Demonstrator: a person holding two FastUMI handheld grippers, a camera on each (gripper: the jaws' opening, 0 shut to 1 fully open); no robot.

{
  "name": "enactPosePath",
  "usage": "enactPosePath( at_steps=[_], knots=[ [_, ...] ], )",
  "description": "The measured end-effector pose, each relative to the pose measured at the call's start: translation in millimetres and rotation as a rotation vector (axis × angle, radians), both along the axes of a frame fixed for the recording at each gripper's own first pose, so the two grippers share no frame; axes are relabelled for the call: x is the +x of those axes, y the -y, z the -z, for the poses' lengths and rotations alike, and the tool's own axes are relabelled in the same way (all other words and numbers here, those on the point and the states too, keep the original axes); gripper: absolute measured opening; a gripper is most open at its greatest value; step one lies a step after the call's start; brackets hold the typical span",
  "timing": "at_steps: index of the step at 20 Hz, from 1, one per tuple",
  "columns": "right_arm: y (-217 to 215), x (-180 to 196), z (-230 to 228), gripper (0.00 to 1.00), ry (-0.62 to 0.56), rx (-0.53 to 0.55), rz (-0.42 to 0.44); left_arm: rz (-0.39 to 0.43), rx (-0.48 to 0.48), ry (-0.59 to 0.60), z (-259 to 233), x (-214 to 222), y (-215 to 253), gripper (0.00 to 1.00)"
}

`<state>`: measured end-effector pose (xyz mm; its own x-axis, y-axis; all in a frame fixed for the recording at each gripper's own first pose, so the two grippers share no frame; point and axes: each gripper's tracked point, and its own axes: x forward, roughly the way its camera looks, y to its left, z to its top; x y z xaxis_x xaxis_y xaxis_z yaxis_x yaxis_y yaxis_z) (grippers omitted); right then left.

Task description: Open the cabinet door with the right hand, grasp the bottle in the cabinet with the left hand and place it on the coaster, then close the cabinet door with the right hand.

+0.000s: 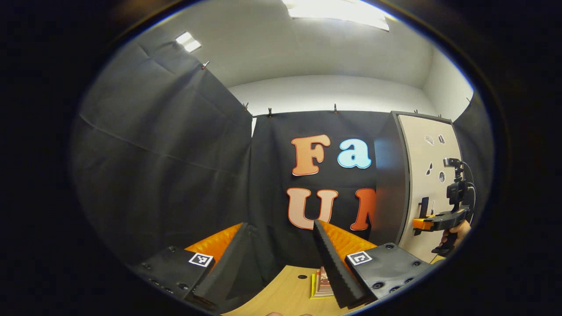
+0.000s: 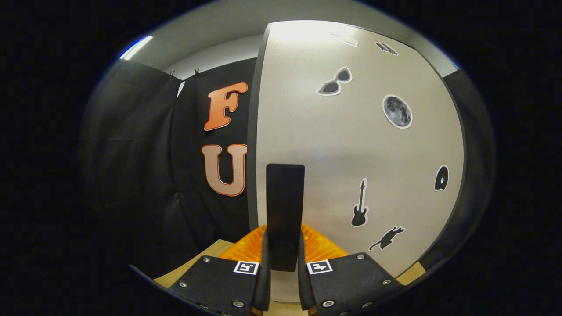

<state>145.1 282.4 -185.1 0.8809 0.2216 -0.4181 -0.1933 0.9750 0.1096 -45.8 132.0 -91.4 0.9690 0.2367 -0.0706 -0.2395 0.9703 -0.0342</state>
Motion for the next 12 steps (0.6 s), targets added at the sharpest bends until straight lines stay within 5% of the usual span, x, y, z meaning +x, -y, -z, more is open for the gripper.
enactPosePath(
  at_steps=[12],
  knots=[
    [49.6, -124.6, -51.9, 0.26, 0.114, 0.037, -0.146, 0.156, -0.019, -0.036, 27.9, 30.8, 94.6, 0.95]
  ],
)
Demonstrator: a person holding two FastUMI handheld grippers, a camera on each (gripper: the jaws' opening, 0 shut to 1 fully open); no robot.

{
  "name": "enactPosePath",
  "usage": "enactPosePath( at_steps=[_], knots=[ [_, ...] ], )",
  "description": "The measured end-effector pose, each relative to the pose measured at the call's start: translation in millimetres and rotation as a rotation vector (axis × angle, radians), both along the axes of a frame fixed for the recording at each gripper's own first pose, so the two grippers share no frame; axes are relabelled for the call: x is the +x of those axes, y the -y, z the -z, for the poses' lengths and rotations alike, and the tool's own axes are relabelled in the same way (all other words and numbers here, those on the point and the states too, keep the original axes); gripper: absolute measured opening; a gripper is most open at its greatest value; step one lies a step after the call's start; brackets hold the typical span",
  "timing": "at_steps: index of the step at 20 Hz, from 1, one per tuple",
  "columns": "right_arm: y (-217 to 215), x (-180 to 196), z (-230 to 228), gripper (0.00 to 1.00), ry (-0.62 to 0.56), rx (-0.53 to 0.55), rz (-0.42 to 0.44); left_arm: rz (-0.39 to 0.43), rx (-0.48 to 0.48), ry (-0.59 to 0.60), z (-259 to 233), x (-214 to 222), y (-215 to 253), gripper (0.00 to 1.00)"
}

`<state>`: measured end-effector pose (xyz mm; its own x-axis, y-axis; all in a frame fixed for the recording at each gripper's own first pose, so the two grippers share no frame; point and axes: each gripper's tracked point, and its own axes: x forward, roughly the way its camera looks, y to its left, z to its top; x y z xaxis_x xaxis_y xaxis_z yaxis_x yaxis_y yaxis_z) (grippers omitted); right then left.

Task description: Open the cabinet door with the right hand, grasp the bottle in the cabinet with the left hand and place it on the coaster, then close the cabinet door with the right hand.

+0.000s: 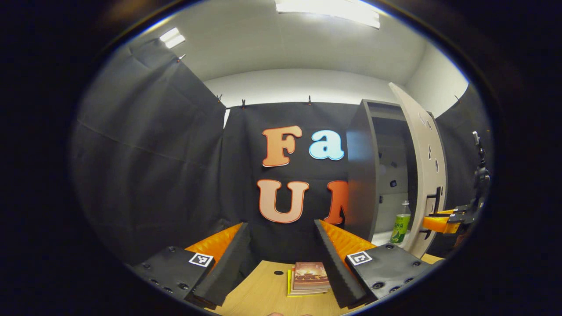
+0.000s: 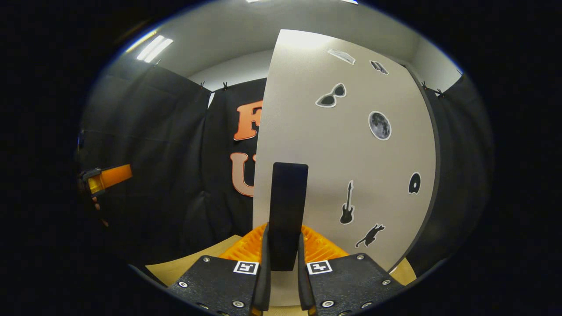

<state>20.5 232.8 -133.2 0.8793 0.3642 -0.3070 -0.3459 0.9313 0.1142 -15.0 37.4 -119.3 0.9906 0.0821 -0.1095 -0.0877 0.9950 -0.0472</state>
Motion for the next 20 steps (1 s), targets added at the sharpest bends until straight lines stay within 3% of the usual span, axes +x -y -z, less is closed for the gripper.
enactPosePath(
  at_steps=[8, 10, 13, 20],
  knots=[
    [59.7, -69.3, -24.5, 0.26, 0.070, 0.044, -0.026, 0.081, -0.023, -0.004, 15.1, 24.3, 50.1, 0.96],
    [75.3, -80.9, -30.0, 0.26, 0.087, 0.051, -0.019, 0.112, -0.028, -0.014, 21.4, 30.8, 67.8, 0.93],
    [106.1, -102.4, -38.4, 0.26, 0.120, 0.044, 0.007, 0.154, -0.033, -0.023, 30.3, 42.2, 92.9, 0.96],
    [154.5, -126.2, -44.4, 0.25, 0.158, 0.105, -0.042, 0.287, -0.038, -0.065, 57.4, 62.6, 180.8, 0.95]
  ],
)
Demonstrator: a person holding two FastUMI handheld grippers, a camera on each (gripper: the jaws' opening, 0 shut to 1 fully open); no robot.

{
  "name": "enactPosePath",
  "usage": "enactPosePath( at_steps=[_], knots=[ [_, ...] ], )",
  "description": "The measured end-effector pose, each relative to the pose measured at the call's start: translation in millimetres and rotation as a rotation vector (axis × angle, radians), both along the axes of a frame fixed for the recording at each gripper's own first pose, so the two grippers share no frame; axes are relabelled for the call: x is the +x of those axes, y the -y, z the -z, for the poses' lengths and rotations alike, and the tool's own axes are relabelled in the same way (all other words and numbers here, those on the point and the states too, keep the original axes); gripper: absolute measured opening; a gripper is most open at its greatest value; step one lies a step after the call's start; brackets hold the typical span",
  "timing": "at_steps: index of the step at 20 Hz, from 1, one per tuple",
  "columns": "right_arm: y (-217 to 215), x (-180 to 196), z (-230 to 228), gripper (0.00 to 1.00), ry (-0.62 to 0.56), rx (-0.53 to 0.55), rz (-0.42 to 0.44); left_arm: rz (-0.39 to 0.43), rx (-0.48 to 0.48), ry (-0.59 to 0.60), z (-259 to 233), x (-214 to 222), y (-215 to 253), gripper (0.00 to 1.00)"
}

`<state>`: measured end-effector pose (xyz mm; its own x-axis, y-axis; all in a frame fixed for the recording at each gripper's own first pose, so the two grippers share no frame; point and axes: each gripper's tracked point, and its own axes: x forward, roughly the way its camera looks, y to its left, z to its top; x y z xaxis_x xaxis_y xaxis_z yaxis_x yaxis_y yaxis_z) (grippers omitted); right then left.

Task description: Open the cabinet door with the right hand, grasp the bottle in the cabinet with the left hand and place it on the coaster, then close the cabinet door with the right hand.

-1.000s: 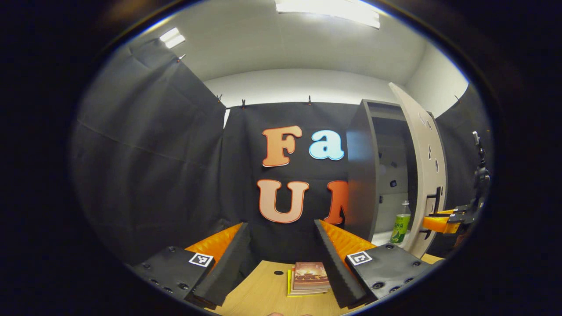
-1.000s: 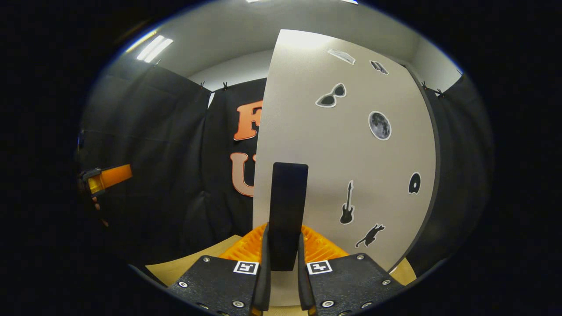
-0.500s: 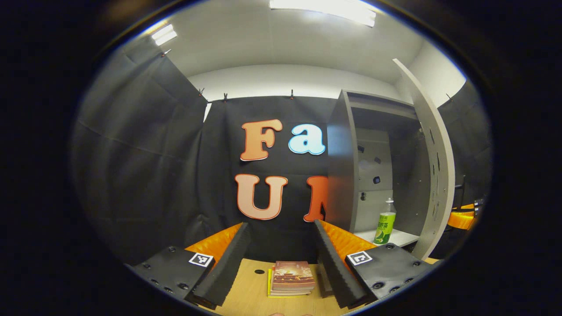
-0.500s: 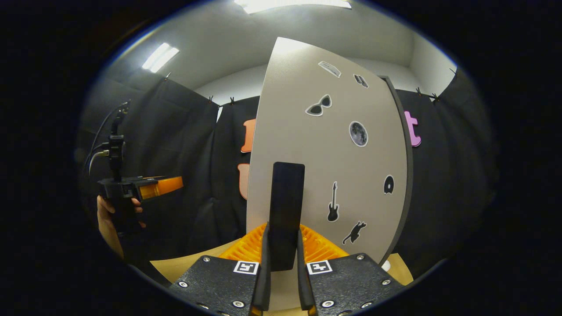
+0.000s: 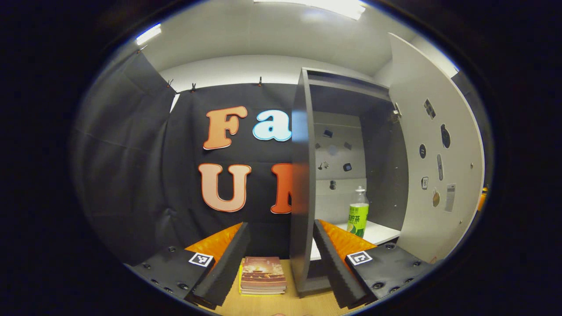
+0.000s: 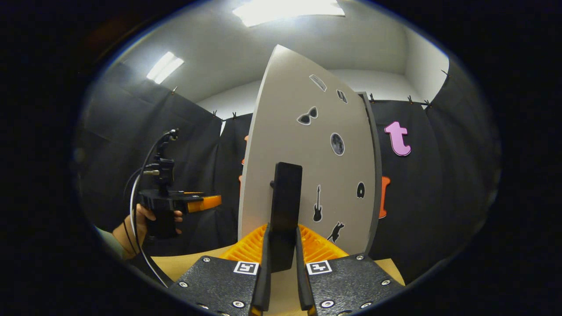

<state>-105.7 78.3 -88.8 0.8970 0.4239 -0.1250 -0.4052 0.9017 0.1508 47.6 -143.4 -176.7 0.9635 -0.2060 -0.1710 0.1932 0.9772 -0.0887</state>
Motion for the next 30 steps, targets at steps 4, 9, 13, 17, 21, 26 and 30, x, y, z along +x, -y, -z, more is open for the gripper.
enactPosePath(
  at_steps=[4, 9, 13, 17, 21, 26, 30],
  knots=[
    [30.2, -8.9, -3.3, 0.25, 0.038, -0.031, 0.036, 0.067, -0.026, -0.016, 14.4, 5.8, 55.1, 0.94],
    [58.6, -22.4, -3.1, 0.31, 0.120, -0.047, 0.026, 0.150, 0.011, -0.061, 50.9, 19.8, 122.4, 0.94],
    [80.4, -31.9, 9.0, 0.32, 0.103, -0.101, 0.043, 0.189, 0.007, -0.095, 70.3, 39.6, 171.8, 0.95],
    [104.5, -45.4, 1.8, 0.33, 0.143, -0.117, 0.060, 0.203, -0.006, -0.112, 83.4, 63.8, 204.6, 0.95],
    [107.7, -39.7, 2.8, 0.31, 0.137, -0.093, 0.084, 0.197, -0.007, -0.123, 95.7, 86.2, 232.3, 0.95],
    [122.4, -42.2, -0.6, 0.30, 0.176, -0.072, 0.106, 0.177, -0.014, -0.116, 108.5, 115.9, 253.6, 0.96],
    [145.0, -38.6, 2.9, 0.34, 0.174, -0.024, 0.132, 0.121, -0.034, -0.157, 128.3, 136.6, 258.9, 0.96]
  ],
)
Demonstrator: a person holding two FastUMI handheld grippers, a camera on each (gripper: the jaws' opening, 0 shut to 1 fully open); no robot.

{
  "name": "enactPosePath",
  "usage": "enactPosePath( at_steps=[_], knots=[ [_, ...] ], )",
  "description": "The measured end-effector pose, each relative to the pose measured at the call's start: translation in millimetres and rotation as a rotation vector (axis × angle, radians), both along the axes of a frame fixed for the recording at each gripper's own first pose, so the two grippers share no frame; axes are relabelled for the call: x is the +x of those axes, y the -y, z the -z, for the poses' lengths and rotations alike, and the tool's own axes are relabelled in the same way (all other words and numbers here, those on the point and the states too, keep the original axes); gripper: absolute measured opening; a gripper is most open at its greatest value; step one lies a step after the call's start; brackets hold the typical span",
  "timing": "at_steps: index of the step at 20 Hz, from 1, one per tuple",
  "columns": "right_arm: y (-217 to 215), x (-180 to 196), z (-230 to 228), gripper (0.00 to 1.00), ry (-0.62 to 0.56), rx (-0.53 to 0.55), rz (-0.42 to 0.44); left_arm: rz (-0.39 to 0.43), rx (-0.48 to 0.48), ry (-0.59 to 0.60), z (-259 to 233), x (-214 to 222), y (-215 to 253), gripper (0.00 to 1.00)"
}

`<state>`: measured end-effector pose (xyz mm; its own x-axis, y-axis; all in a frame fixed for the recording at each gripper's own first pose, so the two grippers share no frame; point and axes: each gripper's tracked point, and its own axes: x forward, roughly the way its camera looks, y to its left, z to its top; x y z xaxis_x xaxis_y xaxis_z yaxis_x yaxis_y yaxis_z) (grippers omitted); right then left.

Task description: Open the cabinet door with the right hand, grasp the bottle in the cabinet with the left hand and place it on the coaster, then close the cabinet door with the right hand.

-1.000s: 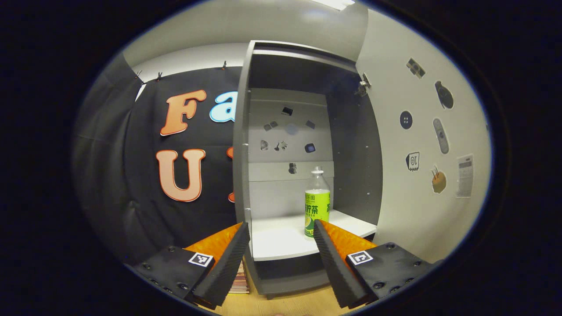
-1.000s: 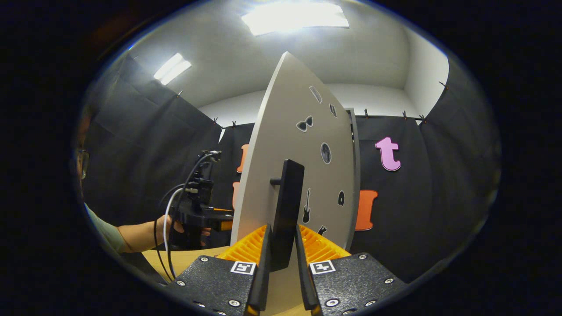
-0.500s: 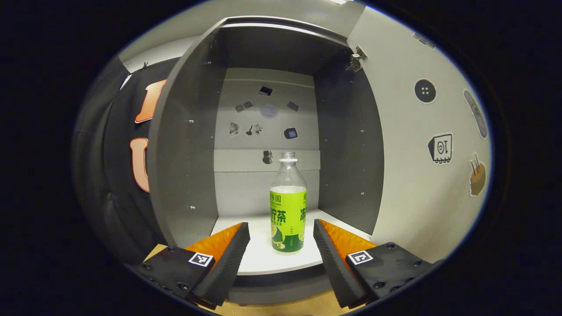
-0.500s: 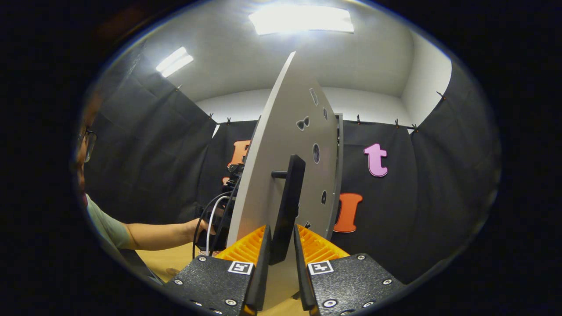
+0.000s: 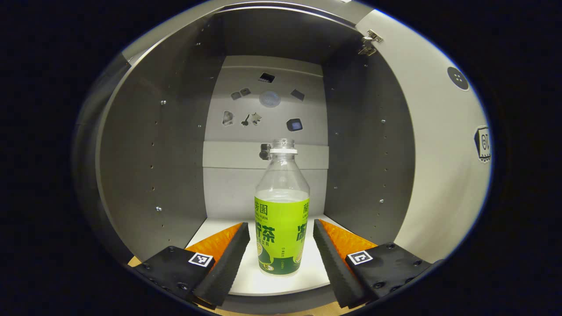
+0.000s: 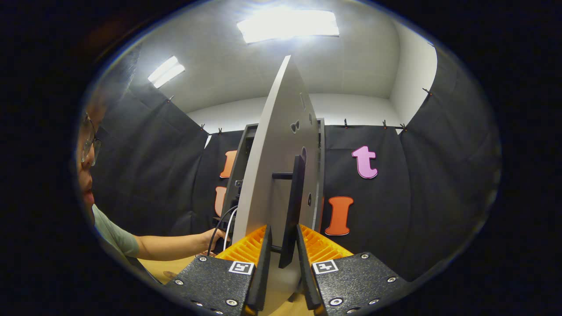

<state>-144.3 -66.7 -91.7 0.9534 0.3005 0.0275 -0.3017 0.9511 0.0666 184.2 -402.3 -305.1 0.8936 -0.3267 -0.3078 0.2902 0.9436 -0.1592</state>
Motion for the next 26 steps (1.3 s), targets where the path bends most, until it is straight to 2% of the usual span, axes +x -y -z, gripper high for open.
enactPosePath(
  at_steps=[3, 6, 8, 9, 11, 12, 13, 14, 15, 16, 23, 26],
  knots=[
    [20.5, -4.3, 1.9, 0.30, 0.006, 0.055, 0.021, -0.019, -0.034, -0.028, 5.0, 10.6, 3.9, 0.94],
    [26.4, -12.3, 2.8, 0.29, -0.005, 0.122, 0.004, -0.017, -0.022, -0.027, 3.1, 10.5, 4.3, 0.92],
    [24.5, -13.4, 3.4, 0.29, -0.015, 0.150, -0.019, 0.002, -0.003, -0.042, 5.6, 6.7, 3.9, 0.96],
    [25.8, -13.3, 4.5, 0.29, -0.012, 0.146, -0.018, 0.007, 0.006, -0.046, 3.6, 7.6, 2.3, 0.96],
    [28.0, -18.6, 3.4, 0.29, 0.005, 0.117, 0.001, 0.015, 0.014, -0.049, 3.1, 7.0, -1.0, 0.85],
    [25.1, -16.8, 3.4, 0.29, 0.008, 0.105, 0.001, 0.023, 0.004, -0.055, 3.3, 4.5, -0.2, 0.83],
    [24.9, -16.6, 3.9, 0.39, 0.007, 0.094, 0.008, 0.037, -0.006, -0.061, 2.9, 4.3, 1.4, 0.82],
    [27.4, -15.5, 3.5, 0.29, 0.007, 0.082, 0.017, 0.043, -0.013, -0.064, 0.5, 2.1, -0.6, 0.80],
    [28.7, -14.6, 3.5, 0.39, 0.009, 0.072, 0.029, 0.049, -0.020, -0.063, -0.2, 2.6, -0.4, 0.81],
    [28.7, -15.1, 3.1, 0.31, 0.010, 0.064, 0.042, 0.054, -0.027, -0.058, -1.4, 2.8, 0.5, 0.79],
    [35.3, -24.2, 5.6, 0.40, -0.007, 0.103, 0.090, 0.101, -0.017, -0.003, -16.4, -18.2, -9.6, 0.82],
    [34.8, -29.1, 8.2, 0.40, -0.020, 0.105, 0.104, 0.112, -0.021, 0.019, -28.1, -41.1, -14.6, 0.78]
  ],
)
